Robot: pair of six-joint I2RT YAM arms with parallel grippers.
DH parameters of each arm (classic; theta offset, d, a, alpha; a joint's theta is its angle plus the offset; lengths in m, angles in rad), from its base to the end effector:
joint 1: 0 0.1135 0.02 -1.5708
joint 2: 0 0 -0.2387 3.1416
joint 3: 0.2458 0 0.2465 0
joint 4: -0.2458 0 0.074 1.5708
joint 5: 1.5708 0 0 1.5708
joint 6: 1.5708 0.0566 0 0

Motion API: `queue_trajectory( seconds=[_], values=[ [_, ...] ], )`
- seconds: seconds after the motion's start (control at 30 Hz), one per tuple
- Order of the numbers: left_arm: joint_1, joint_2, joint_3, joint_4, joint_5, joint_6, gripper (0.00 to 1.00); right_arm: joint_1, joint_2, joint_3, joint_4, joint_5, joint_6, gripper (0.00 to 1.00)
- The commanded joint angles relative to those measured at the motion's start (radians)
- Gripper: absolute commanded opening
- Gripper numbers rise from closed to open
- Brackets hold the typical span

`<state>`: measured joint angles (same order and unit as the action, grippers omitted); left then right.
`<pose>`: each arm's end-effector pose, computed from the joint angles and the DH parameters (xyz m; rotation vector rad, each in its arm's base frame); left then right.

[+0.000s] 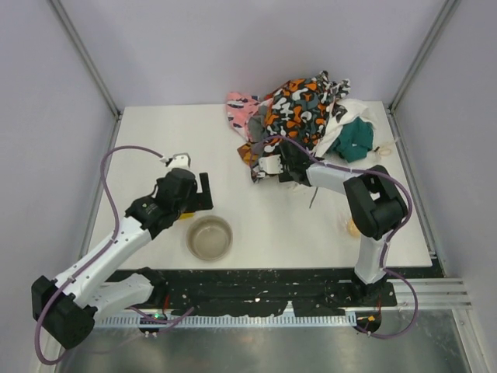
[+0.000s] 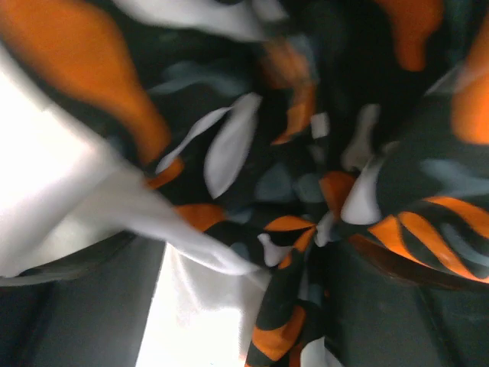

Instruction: Pick out a specific cloth from the pile

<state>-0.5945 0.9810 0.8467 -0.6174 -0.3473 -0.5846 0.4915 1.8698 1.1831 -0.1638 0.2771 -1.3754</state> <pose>0.1973 -0.1101 0.2524 -0.1617 2.2716 -0.2170 0.3582 0.1742 0.1399 -1.9391 1.5998 -0.7208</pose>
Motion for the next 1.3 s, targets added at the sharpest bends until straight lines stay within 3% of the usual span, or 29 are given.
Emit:
queue_trajectory(
  seconds=[0.0,0.07,0.13,0.17,0.3,0.4,0.5,0.63,0.97,1.1,1.27],
  values=[
    [0.025,0.030,0.040,0.080,0.048,0.032,1.00,-0.034,0.052,-0.019,0.513,0.154,-0.021,0.66],
    [0.042,0.051,0.048,0.110,0.088,0.042,1.00,-0.037,0.051,0.006,0.604,0.183,-0.001,0.35],
    [0.062,0.074,0.060,0.148,0.120,0.046,1.00,-0.042,0.045,0.047,0.650,0.230,0.033,0.20],
    [0.071,0.093,0.074,0.162,0.143,0.049,0.99,-0.048,0.032,0.058,0.688,0.250,0.048,0.18],
    [0.091,0.186,0.158,0.229,0.238,0.071,1.00,-0.088,-0.030,0.098,0.738,0.303,0.113,0.13],
    [0.096,0.310,0.268,0.258,0.293,0.078,1.00,-0.135,-0.095,0.124,0.667,0.280,0.252,0.12],
    [0.104,0.451,0.426,0.278,0.332,0.068,1.00,-0.188,-0.170,0.142,0.510,0.142,0.409,0.11],
    [0.124,0.683,0.671,0.246,0.441,0.020,1.00,-0.266,-0.173,0.191,0.400,0.015,0.573,0.09],
    [0.136,1.339,1.382,0.148,0.616,-0.150,1.00,-0.375,-0.077,0.280,0.291,-0.234,0.743,0.09],
    [0.139,1.473,1.453,0.226,0.706,-0.254,1.00,-0.376,-0.040,0.286,0.287,-0.262,0.759,0.09],
    [0.134,1.440,1.271,0.352,0.716,-0.300,0.86,-0.380,0.008,0.322,0.256,-0.309,0.777,0.09]
  ],
)
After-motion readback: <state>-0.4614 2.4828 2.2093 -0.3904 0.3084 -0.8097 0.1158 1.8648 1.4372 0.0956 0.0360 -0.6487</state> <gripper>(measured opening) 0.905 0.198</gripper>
